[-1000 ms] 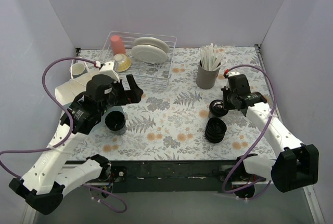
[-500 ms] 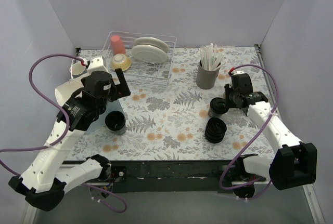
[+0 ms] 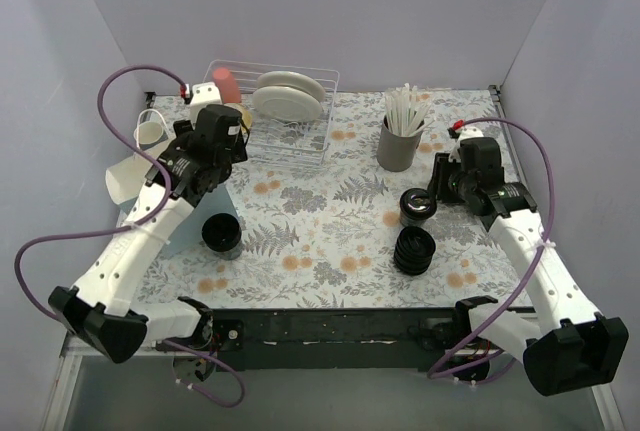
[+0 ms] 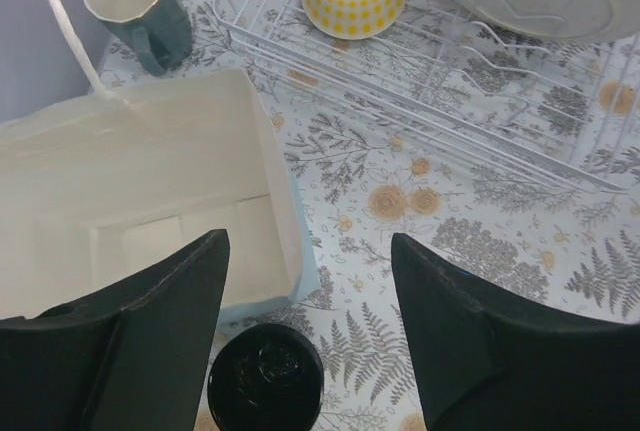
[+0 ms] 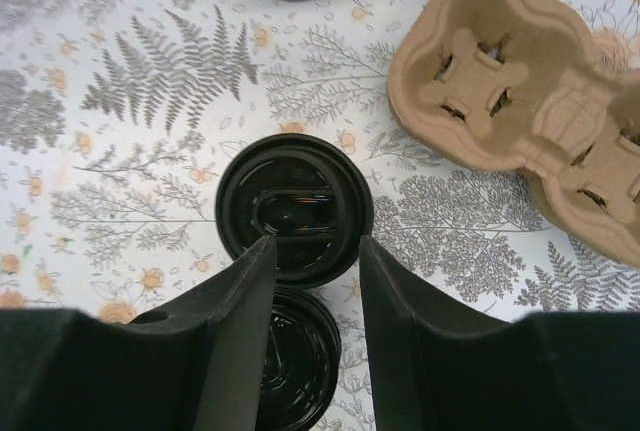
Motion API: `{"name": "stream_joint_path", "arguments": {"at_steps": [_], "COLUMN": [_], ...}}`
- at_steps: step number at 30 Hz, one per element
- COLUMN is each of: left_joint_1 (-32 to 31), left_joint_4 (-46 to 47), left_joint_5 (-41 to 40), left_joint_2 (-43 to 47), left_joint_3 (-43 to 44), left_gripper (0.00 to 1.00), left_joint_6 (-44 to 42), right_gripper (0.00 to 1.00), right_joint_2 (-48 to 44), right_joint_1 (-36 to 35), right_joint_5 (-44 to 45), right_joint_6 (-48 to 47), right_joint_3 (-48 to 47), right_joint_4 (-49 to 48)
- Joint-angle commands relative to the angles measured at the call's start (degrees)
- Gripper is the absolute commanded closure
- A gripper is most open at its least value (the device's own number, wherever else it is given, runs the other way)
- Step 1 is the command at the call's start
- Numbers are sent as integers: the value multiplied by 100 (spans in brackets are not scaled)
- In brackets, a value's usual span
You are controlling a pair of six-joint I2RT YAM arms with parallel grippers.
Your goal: Pack the takeout coffee
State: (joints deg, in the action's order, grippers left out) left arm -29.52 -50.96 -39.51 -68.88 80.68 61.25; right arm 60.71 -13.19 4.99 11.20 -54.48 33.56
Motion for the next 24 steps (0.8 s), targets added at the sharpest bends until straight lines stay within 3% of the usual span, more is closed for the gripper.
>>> {"name": "stream_joint_path", "arguments": {"at_steps": [1, 6, 10, 13, 14, 20, 24], "left_joint_1": [236, 306, 333, 333, 333, 333, 333], "left_joint_4": [8, -318, -301, -213, -160, 578, 605], "left_joint_5": [-101, -373, -277, 37, 222, 1926, 2587], "left_joint_2": [-370, -617, -591, -591, -591, -240, -187], "left_joint_3": [369, 448, 281, 246, 298, 299, 386], "left_gripper": [39, 49, 64, 88, 100, 100, 100], "left_joint_6": [-254, -79, -131, -280, -463, -896, -887], "right_gripper": [53, 53, 53, 53, 53, 53, 53], "right_joint_2": [-366, -604, -753, -850, -876, -973, -1043], "right_joint_1": [18, 18, 10, 9, 9, 18, 18], "right_joint_5": [-394, -464, -464, -745, -763, -930, -1106], "right_joint_6": [66, 22, -22, 22, 40, 102, 172], "right_joint_3": [-370, -485, -564, -625, -634, -819, -889], "right_joint_4": [115, 203, 247, 274, 282, 326, 335]}}
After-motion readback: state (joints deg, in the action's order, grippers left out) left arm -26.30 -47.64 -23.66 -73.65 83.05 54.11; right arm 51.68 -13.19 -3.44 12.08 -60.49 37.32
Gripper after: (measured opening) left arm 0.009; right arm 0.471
